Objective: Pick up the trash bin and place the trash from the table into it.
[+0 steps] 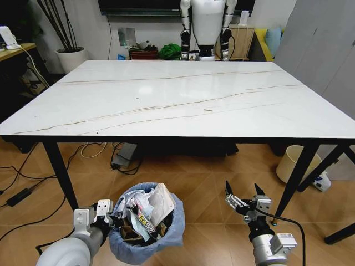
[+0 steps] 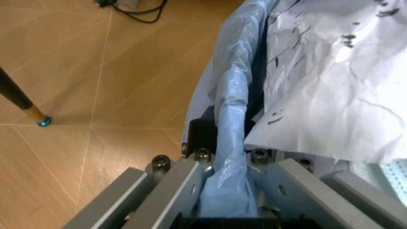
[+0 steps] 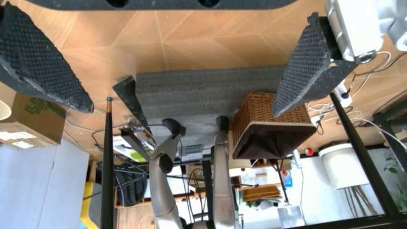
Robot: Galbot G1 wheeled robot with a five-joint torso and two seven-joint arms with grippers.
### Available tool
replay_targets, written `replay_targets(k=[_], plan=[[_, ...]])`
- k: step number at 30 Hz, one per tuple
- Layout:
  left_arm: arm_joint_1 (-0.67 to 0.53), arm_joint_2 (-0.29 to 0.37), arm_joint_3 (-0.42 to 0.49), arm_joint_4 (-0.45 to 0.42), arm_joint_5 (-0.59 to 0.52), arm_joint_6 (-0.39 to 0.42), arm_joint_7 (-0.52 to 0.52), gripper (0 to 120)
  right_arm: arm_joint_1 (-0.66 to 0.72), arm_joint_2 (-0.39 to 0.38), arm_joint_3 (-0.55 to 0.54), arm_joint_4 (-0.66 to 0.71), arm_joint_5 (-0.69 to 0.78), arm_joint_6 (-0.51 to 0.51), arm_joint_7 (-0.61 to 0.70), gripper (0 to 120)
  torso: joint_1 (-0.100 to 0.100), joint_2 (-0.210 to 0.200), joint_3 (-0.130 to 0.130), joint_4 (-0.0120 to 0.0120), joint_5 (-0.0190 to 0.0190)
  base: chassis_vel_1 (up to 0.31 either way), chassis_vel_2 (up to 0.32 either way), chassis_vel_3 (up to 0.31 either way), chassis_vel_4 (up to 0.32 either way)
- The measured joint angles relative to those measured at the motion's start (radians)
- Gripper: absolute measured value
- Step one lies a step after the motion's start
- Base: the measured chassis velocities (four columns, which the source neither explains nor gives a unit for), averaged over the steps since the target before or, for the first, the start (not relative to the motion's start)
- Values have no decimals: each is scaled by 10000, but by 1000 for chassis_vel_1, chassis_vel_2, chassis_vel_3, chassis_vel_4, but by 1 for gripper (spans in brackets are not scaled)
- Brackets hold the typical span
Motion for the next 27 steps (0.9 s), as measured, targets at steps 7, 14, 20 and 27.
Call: replay_targets(k=[7, 14, 20, 27], plan=[[-18, -5, -5, 15, 14, 0, 38, 0, -8, 60, -34, 15, -21, -1, 7, 100, -93, -262, -171, 0, 0, 0, 0, 0, 0], [-37, 24, -38, 14, 19, 0, 41, 0, 10, 69, -81, 16, -65, -10, 8, 100, -202, -562, -363, 0, 0, 0, 0, 0, 0], [-59, 28, -19, 14, 23, 0, 45, 0, 4, 49, -63, 28, -68, -14, 14, 100, -272, -764, -493, 0, 0, 0, 0, 0, 0], [-76, 41, -3, 13, 38, 0, 51, 0, 52, 60, -96, 24, -83, -52, 24, 100, -386, -1077, -694, 0, 0, 0, 0, 0, 0]])
